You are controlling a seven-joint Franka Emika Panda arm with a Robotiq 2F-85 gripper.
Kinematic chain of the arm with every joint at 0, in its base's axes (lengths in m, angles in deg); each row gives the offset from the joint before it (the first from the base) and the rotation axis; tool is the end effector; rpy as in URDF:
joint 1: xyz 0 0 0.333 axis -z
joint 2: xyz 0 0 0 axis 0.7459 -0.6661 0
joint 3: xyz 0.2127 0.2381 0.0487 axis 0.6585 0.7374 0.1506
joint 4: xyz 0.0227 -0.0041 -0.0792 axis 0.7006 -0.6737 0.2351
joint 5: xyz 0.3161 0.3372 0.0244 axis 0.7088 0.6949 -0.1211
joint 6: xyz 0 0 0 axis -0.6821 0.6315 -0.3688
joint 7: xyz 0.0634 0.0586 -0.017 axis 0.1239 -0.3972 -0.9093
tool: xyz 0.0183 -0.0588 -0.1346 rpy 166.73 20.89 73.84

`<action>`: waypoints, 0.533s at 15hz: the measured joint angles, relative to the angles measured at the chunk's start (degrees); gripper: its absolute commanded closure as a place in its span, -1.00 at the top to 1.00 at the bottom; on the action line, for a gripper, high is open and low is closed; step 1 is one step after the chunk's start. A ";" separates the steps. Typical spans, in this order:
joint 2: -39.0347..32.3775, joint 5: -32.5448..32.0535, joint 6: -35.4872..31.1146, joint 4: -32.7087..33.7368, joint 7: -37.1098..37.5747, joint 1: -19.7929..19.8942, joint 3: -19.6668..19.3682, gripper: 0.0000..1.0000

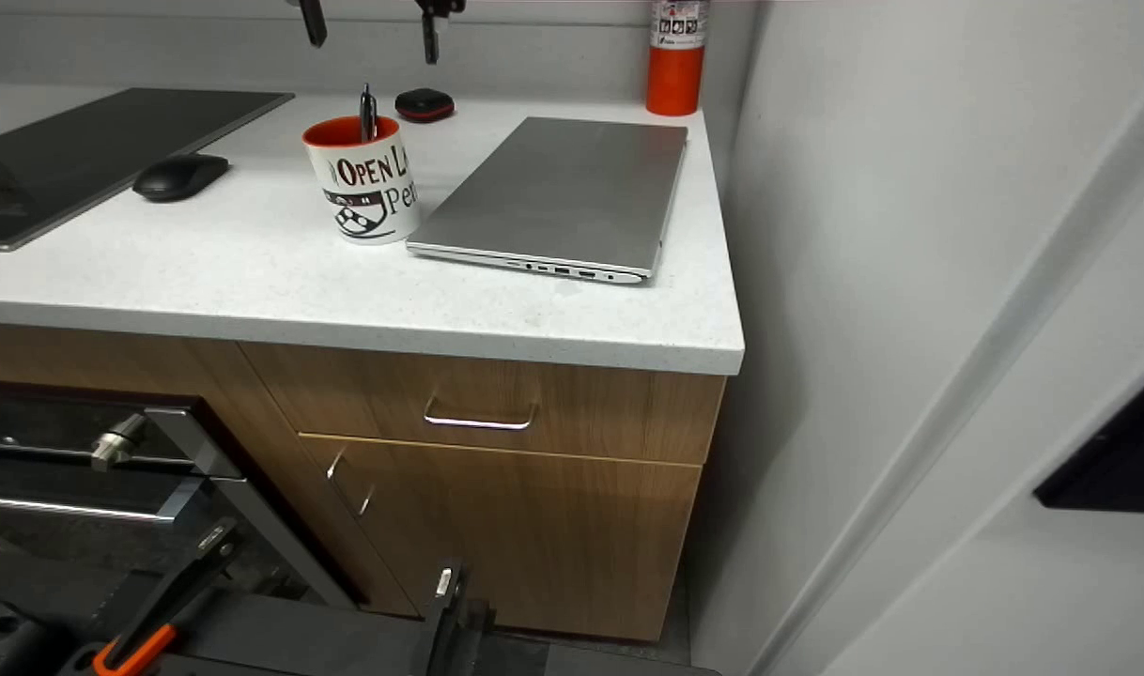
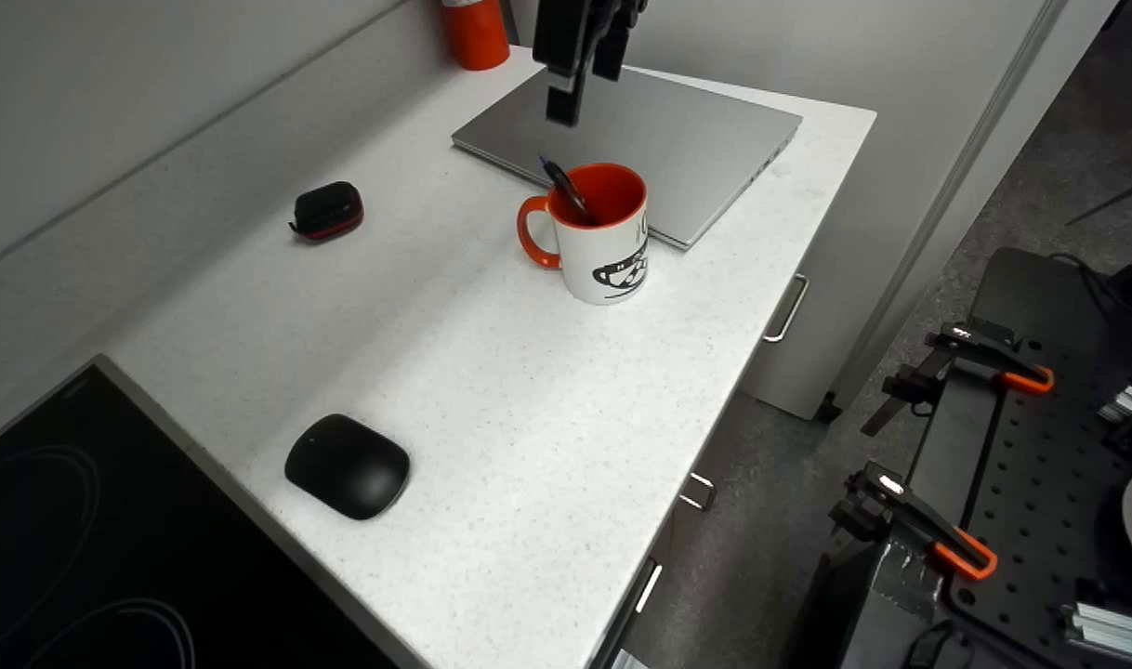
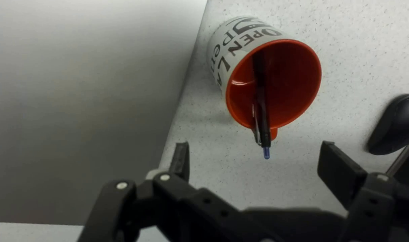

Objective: Put the pen on the counter

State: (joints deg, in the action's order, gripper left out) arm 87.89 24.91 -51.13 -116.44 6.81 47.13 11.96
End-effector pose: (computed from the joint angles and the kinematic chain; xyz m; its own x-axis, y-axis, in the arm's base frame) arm 0.5771 0.0040 0.3347 0.9500 0.1949 0.2439 0.2354 -0.9603 -0.1496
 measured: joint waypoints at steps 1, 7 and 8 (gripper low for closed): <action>-0.05 0.00 -0.67 -0.44 0.03 -0.31 0.24 1.00; -1.48 3.15 -4.65 -1.54 0.16 -1.79 1.38 1.00; -1.73 3.93 -4.94 -1.52 0.16 -1.82 1.41 1.00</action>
State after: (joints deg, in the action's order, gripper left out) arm 86.16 28.85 -56.07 -117.95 6.97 45.31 13.36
